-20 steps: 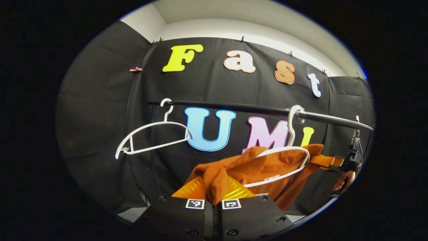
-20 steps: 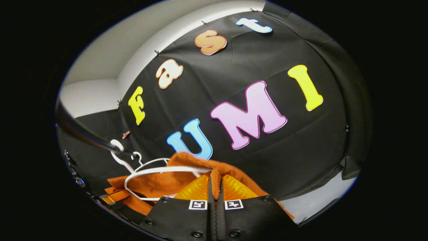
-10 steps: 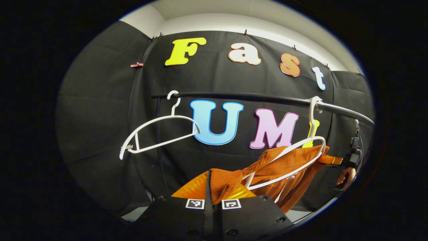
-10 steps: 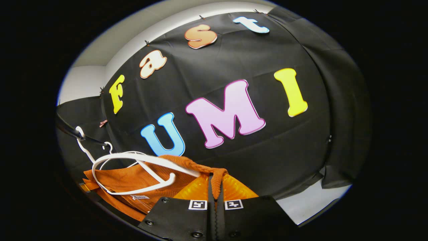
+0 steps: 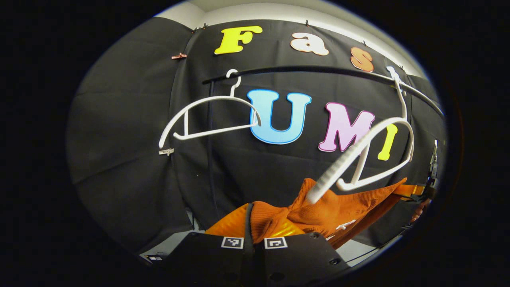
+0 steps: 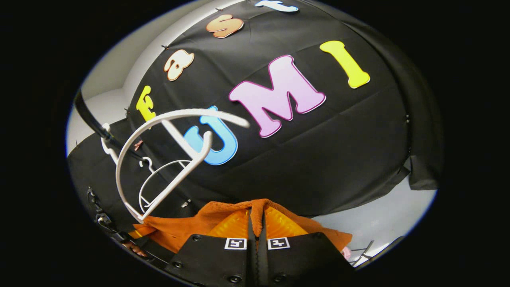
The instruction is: Grasp the clothes on the hanger with both hands and then place them into the laundry hamper below.
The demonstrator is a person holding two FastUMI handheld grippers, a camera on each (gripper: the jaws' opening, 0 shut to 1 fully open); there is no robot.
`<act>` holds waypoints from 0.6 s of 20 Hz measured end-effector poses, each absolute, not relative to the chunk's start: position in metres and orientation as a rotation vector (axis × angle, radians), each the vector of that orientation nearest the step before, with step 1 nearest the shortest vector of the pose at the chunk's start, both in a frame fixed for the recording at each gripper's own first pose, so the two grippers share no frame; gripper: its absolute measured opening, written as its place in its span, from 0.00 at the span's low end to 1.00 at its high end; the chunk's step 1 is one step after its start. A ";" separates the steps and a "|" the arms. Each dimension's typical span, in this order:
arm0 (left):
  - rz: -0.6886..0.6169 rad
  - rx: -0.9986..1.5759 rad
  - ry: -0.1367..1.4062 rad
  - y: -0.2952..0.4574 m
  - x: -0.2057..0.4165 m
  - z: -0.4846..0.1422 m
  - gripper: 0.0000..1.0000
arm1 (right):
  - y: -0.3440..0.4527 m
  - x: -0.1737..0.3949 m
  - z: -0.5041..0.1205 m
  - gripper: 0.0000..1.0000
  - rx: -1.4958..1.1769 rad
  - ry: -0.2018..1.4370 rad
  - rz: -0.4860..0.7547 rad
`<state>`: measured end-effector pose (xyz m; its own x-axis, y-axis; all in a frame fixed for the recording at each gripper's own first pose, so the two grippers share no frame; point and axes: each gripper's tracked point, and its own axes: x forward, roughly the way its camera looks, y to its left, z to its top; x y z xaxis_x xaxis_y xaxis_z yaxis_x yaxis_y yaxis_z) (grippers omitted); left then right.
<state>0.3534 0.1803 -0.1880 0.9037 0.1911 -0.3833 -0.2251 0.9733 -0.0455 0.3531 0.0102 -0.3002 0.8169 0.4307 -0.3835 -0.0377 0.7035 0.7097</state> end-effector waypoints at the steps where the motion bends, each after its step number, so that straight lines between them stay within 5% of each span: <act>1: 0.205 -0.095 0.383 0.176 0.349 -0.194 0.05 | 0.022 0.344 -0.294 0.05 0.784 0.569 0.308; 12: -0.120 -0.215 0.221 0.057 0.329 -0.143 0.05 | 0.129 0.269 -0.204 0.04 0.886 0.491 0.660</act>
